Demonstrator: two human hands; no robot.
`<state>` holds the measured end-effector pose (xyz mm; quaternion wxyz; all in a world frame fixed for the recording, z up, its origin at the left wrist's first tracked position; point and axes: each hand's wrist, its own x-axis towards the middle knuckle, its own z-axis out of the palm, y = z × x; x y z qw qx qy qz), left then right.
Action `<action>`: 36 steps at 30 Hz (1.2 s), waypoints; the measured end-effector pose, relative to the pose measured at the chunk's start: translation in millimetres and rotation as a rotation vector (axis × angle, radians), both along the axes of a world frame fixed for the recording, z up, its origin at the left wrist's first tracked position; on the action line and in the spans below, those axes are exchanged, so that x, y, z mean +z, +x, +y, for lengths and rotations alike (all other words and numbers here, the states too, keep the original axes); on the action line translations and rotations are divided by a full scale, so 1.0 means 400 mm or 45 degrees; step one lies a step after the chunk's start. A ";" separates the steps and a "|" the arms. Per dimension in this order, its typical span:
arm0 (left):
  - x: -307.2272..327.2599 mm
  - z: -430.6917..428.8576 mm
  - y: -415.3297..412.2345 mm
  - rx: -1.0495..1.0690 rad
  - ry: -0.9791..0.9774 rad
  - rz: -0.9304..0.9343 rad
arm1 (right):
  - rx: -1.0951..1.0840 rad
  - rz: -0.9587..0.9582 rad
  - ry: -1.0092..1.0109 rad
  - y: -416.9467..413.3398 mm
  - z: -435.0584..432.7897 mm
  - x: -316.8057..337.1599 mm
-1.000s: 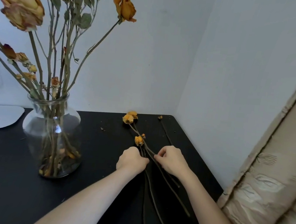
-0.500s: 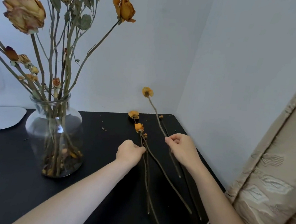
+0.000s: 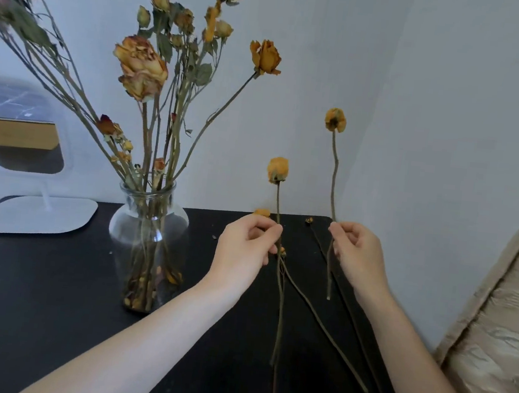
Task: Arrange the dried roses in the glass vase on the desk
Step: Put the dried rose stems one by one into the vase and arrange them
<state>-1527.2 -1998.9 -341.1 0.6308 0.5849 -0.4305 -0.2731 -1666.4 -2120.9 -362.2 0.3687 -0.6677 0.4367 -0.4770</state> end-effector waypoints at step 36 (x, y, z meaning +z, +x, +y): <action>0.154 0.264 0.274 0.846 -0.333 -0.721 | 0.224 0.004 -0.125 0.171 0.152 0.088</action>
